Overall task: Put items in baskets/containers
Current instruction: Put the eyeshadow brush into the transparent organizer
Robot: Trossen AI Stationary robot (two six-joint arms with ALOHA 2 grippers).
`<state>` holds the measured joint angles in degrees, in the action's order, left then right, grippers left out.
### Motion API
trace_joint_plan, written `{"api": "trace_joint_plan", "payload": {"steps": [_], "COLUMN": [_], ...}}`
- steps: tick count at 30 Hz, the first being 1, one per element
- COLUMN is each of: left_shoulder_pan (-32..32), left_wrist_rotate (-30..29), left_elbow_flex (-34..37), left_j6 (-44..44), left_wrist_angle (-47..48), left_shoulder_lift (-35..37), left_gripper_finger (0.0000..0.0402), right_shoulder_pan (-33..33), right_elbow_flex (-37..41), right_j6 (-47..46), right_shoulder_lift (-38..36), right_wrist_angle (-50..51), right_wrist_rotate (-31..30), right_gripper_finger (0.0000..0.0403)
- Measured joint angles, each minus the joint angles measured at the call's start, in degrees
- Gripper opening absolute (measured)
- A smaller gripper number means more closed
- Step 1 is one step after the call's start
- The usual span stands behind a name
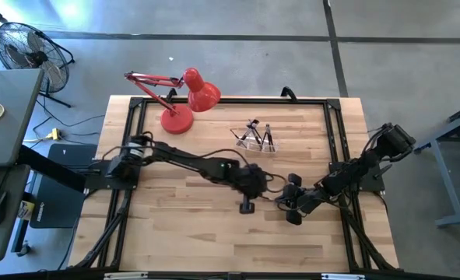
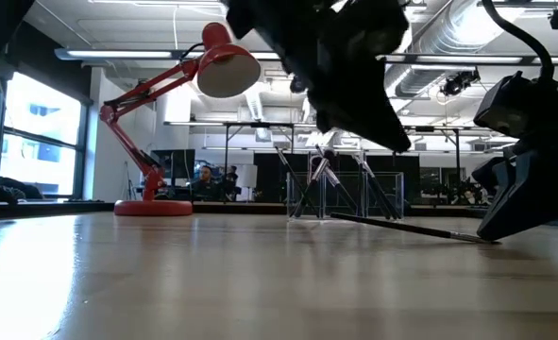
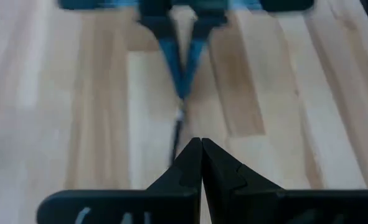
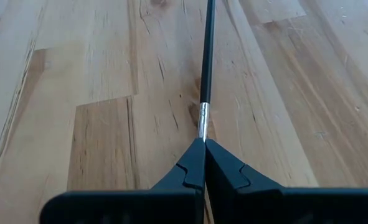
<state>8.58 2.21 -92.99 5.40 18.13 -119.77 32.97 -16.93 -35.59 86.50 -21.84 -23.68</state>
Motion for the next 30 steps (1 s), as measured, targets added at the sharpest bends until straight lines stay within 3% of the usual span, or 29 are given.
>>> {"api": "trace_joint_plan", "payload": {"steps": [9, 18, 30], "left_shoulder_pan": [-0.83, -1.49, -4.46], "left_wrist_rotate": [3.27, 1.90, 0.01], "left_elbow_flex": [-14.95, -15.24, -15.04], "left_j6": [-5.60, -5.19, -3.79], "left_wrist_angle": [15.77, 16.74, 15.56], "left_shoulder_lift": [-6.65, -7.58, -8.90], "left_gripper_finger": [0.0020, 0.0128, 0.0138], "right_shoulder_pan": [0.01, 0.04, 0.04], "right_elbow_flex": [0.02, 0.03, 0.07], "right_j6": [-0.07, 0.48, 1.62], "right_shoulder_lift": [0.04, 0.07, 0.08], "right_wrist_angle": [0.05, 0.10, -0.02], "right_wrist_rotate": [0.13, 0.19, 0.87], "right_gripper_finger": [0.0000, 0.0000, 0.0000]}}
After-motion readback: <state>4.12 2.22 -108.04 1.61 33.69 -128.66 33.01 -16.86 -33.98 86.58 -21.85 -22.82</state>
